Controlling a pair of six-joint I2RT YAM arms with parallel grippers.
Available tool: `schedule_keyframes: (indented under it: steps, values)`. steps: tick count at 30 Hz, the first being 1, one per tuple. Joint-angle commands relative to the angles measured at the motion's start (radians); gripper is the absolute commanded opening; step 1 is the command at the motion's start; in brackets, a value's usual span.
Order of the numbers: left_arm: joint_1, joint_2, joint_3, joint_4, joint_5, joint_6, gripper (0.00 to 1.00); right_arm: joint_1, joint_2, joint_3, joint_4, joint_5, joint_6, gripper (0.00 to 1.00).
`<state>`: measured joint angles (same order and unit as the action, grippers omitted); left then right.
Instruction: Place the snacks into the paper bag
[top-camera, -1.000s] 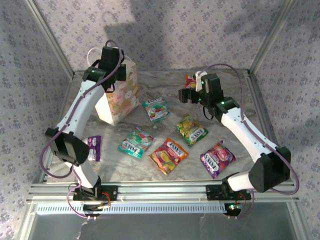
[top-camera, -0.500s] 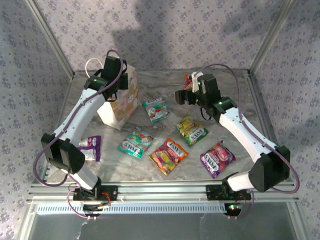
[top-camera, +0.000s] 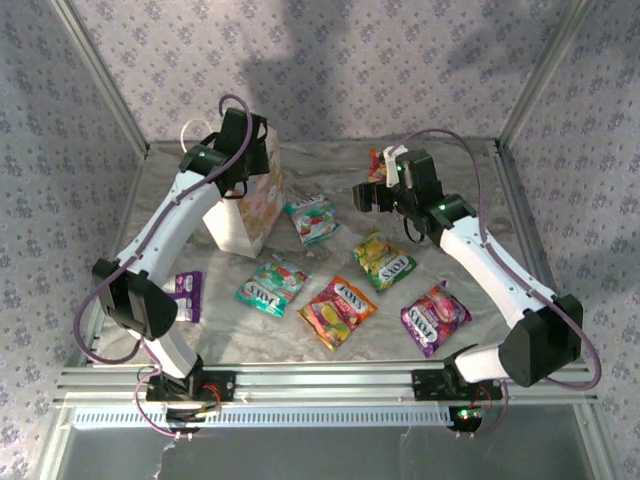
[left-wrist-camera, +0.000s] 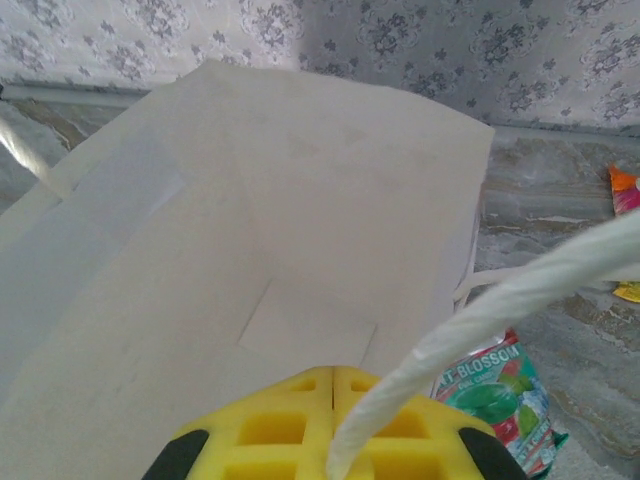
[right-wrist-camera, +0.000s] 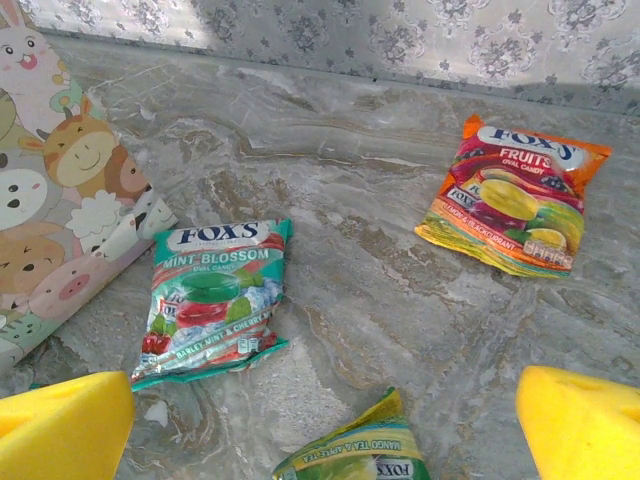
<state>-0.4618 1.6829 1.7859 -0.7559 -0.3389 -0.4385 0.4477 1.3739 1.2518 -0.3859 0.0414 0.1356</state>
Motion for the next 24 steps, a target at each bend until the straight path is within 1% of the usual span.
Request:
schedule_keyframes:
  steps: [1,5,8,14,16,18,21,23,24]
  values:
    - [-0.012,0.040,0.079,-0.035,0.015,-0.075,0.08,0.006,-0.037,-0.012,-0.028,0.029,-0.024,1.00]
    - [-0.036,0.102,0.152,-0.064,0.021,-0.112,0.08,0.006,-0.049,-0.026,-0.029,0.042,-0.026,1.00]
    - [-0.064,0.161,0.239,-0.101,0.020,-0.130,0.08,0.004,-0.058,-0.040,-0.028,0.054,-0.027,1.00]
    - [-0.096,0.289,0.427,-0.244,-0.011,-0.169,0.11,0.001,-0.073,-0.051,-0.035,0.067,-0.028,1.00]
    - [-0.099,0.311,0.455,-0.258,-0.003,-0.182,0.11,0.000,-0.077,-0.051,-0.034,0.068,-0.030,1.00]
    - [-0.101,0.325,0.474,-0.272,-0.002,-0.196,0.12,-0.001,-0.078,-0.087,-0.033,0.070,-0.028,1.00]
    - [-0.102,0.325,0.491,-0.294,-0.035,-0.204,0.14,0.000,-0.081,-0.089,-0.035,0.069,-0.027,1.00]
    - [-0.101,0.321,0.493,-0.308,-0.061,-0.203,0.17,-0.003,-0.080,-0.089,-0.035,0.064,-0.027,1.00]
    - [-0.100,0.316,0.492,-0.316,-0.069,-0.201,0.20,-0.002,-0.079,-0.090,-0.035,0.063,-0.027,1.00]
